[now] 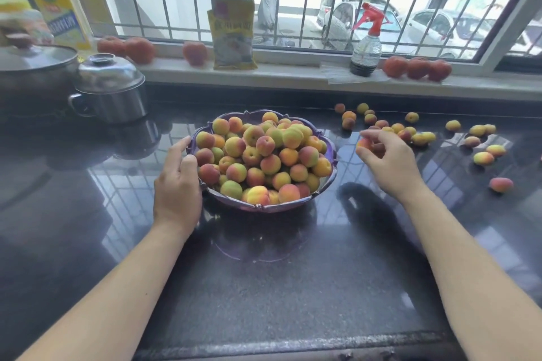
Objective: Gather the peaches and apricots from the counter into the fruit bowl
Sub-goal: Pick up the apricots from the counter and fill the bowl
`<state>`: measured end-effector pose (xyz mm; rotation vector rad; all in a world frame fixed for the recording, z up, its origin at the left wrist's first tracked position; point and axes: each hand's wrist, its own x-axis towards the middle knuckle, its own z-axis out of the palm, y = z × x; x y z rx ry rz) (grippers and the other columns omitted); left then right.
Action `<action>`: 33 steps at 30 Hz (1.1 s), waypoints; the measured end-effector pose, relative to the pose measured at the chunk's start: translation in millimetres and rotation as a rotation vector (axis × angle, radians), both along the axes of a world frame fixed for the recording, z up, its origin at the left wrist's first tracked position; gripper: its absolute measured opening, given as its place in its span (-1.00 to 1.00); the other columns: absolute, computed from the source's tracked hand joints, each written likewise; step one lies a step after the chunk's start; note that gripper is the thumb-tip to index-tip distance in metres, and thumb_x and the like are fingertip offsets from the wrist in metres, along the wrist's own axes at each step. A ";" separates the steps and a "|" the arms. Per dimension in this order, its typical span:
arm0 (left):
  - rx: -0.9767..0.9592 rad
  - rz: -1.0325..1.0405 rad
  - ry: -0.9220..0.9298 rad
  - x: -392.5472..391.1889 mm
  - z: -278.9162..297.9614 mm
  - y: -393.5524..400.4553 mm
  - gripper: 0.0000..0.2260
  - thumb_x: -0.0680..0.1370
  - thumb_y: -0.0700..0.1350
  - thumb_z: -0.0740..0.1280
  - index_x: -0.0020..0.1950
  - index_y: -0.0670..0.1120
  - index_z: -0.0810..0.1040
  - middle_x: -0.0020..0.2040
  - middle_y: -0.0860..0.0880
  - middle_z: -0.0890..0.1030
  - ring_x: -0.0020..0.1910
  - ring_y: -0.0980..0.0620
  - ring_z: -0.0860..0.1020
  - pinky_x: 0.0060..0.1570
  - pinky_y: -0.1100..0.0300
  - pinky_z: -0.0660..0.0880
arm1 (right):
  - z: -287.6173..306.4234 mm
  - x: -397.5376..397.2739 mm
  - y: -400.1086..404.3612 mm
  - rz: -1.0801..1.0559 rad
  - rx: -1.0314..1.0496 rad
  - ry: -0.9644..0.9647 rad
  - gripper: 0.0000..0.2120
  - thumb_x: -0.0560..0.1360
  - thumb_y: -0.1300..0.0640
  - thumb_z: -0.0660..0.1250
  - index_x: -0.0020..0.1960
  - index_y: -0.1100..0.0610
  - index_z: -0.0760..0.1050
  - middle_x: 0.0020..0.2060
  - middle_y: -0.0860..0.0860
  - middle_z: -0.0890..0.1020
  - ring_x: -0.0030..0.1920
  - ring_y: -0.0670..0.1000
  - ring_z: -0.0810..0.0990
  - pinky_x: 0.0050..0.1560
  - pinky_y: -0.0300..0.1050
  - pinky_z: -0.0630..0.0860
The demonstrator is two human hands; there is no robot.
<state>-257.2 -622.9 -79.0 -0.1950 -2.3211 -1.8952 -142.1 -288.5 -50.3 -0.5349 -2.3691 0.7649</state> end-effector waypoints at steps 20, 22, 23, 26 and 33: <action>-0.017 0.000 -0.003 0.1 0.8 0.1 -0.42 0.55 0.12 0.05 0.55 0.13 0.51 0.40 0.07 0.60 0.35 0.02 0.52 0.34 0.07 0.42 | 44.3 3.9 -102.1 0.212 0.125 0.326 -0.90 0.54 0.23 0.37 -0.01 0.12 0.66 -0.16 -0.11 0.67 -0.13 -0.15 0.57 -0.06 -0.33 0.44; -0.013 0.001 -0.002 0.4 0.6 0.8 -0.42 0.55 0.12 0.04 0.55 0.13 0.50 0.41 0.08 0.59 0.35 0.04 0.51 0.33 0.10 0.40 | 30.4 -9.6 -65.7 0.058 0.070 0.286 -0.88 0.56 0.25 0.33 0.00 0.14 0.65 -0.17 -0.08 0.65 -0.15 -0.11 0.57 -0.10 -0.34 0.44; -0.011 0.004 -0.004 0.6 0.4 1.0 -0.42 0.55 0.12 0.04 0.55 0.13 0.50 0.39 0.09 0.59 0.34 0.04 0.50 0.32 0.10 0.40 | 17.6 -17.7 -42.8 -0.024 0.072 0.196 -0.86 0.56 0.25 0.31 0.04 0.15 0.64 -0.12 -0.03 0.65 -0.10 -0.05 0.58 -0.07 -0.29 0.44; -0.007 0.008 0.004 -0.4 -1.1 0.7 -0.43 0.56 0.11 0.05 0.54 0.13 0.51 0.32 0.09 0.60 0.32 0.00 0.53 0.25 0.10 0.40 | -27.3 -36.0 14.5 -0.174 0.213 -0.245 -0.68 0.56 0.19 0.27 0.30 0.19 0.54 0.28 0.21 0.52 0.29 0.25 0.46 0.31 0.01 0.34; 0.002 0.024 0.009 -0.6 -1.5 0.9 -0.45 0.56 0.11 0.07 0.51 0.14 0.53 0.27 0.07 0.63 0.25 0.00 0.55 0.20 0.07 0.43 | -37.3 -76.1 50.2 -0.229 0.287 -0.415 -0.49 0.60 -0.02 0.18 0.52 0.06 0.28 0.61 0.14 0.03 0.58 0.22 -0.02 0.56 0.18 0.03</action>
